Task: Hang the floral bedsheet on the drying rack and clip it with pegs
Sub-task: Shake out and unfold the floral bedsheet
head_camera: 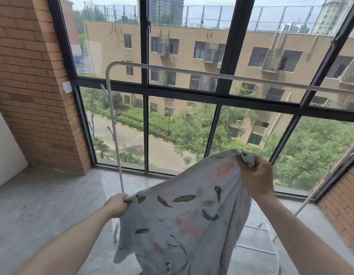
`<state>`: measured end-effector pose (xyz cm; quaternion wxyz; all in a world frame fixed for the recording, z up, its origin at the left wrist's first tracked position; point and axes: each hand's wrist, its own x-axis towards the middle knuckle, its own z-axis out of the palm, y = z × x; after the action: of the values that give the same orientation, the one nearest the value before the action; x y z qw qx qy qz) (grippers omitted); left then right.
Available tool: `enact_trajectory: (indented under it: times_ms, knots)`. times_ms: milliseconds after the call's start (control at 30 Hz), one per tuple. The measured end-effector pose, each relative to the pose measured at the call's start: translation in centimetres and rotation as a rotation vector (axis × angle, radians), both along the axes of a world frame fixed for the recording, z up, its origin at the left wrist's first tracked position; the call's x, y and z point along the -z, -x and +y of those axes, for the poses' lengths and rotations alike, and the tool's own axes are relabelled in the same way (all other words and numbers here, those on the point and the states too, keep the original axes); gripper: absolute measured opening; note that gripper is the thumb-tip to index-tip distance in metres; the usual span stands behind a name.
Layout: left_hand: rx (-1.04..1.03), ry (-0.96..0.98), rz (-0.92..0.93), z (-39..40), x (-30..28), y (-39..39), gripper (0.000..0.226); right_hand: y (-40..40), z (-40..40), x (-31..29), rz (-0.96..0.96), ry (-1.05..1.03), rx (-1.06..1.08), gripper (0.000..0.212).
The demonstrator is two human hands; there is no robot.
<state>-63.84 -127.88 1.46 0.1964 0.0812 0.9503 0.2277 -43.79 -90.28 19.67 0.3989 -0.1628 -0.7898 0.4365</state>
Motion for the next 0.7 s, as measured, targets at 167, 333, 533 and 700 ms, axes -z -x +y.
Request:
enact_trajectory:
  times_ms: [167, 333, 533, 700]
  knots:
    - [-0.002, -0.418, 0.343, 4.5, -14.6, -0.3, 0.027, -2.0, 2.6, 2.2, -0.323, -0.407, 0.287, 0.027]
    - [0.438, -0.545, 0.517, 11.1, -27.2, -4.3, 0.031, 1.8, -5.9, 0.8, -0.376, -0.406, -0.298, 0.071]
    - [0.583, -0.178, 0.56, 11.3, -23.2, -4.7, 0.04, 4.2, -6.0, 0.0, -0.303, -0.149, -0.183, 0.034]
    - [0.485, 0.089, 0.094, 8.4, -11.4, -4.0, 0.033, 3.6, -5.4, -0.7, -0.236, -0.015, -0.148, 0.018]
